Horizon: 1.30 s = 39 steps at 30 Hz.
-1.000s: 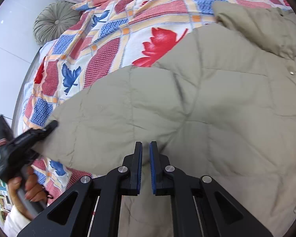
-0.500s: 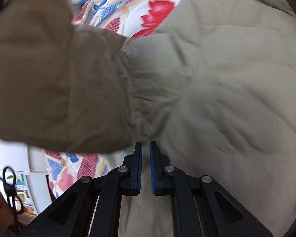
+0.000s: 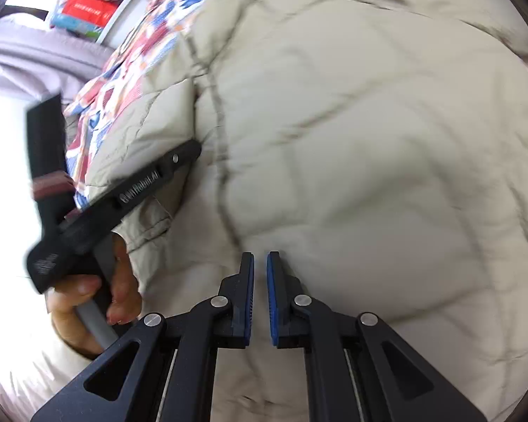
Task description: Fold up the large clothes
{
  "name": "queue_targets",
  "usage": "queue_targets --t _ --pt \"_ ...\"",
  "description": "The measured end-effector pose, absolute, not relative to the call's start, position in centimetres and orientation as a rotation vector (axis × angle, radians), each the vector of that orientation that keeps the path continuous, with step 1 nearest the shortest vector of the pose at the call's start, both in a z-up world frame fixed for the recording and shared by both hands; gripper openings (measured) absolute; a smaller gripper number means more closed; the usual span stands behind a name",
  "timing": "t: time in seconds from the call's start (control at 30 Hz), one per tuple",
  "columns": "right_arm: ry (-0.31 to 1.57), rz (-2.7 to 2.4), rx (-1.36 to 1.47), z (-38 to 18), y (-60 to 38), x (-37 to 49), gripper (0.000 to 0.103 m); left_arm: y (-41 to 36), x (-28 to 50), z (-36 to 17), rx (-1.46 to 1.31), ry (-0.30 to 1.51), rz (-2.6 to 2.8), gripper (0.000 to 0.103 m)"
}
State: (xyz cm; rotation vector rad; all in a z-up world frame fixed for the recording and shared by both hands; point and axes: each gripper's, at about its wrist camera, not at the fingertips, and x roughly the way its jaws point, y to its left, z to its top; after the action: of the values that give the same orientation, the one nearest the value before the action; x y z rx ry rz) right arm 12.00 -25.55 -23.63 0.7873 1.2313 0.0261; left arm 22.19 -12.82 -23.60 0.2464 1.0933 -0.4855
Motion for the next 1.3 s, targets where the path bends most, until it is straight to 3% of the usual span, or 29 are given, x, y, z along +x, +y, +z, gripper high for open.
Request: queue_targets --t 0.07,0.1,0.17,0.2,0.5,0.53,0.6,0.63,0.67,0.87,1.07,1.2,1.3 --pt "1.229 0.027 0.804 -23.5 -25.9 11.7 0.008 -12.6 21.8 -23.2 0.258 1.102 -0.491 0.011" --pt "1.230 0.027 0.808 -23.5 -25.8 11.6 0.008 -12.4 21.7 -22.9 0.261 1.106 -0.492 0.018" --pt "1.232 0.030 0.804 -23.5 -26.0 11.0 0.008 -11.4 21.4 -22.1 0.253 1.099 -0.488 0.087" --pt "1.235 0.028 0.793 -23.4 -25.7 10.9 0.008 -10.6 21.2 -21.3 0.239 1.065 -0.474 0.090" --pt "1.275 0.039 0.634 -21.4 -25.1 11.3 0.009 0.9 19.1 -16.5 0.163 0.967 -0.256 0.090" --pt "1.270 0.041 0.603 -20.8 -24.8 11.5 0.015 3.0 18.9 -16.4 0.147 0.965 -0.200 0.090" --pt "1.244 0.049 0.520 -19.4 -23.4 12.5 0.049 6.5 18.6 -16.9 0.143 0.972 -0.110 0.090" --pt "1.223 0.055 0.469 -18.7 -22.5 13.1 0.072 8.1 18.5 -17.5 0.153 0.987 -0.070 0.090" --pt "1.193 0.070 0.413 -17.8 -21.3 13.7 0.075 9.3 18.3 -18.1 0.163 1.005 -0.041 0.090" --pt "1.090 0.137 0.006 -15.4 -12.3 18.0 0.075 11.7 18.0 -21.6 0.231 1.057 -0.012 0.090" --pt "1.046 0.136 -0.280 -17.1 -4.9 21.4 0.075 12.0 20.8 -23.0 0.125 1.061 0.091 0.090" --pt "1.044 0.070 -0.362 -19.0 -3.7 23.5 0.072 13.9 21.3 -24.2 0.022 1.097 0.128 0.090" --pt "0.986 -0.066 -0.263 -18.2 -6.9 24.3 0.072 14.1 21.3 -24.7 0.003 1.101 0.133 0.090"
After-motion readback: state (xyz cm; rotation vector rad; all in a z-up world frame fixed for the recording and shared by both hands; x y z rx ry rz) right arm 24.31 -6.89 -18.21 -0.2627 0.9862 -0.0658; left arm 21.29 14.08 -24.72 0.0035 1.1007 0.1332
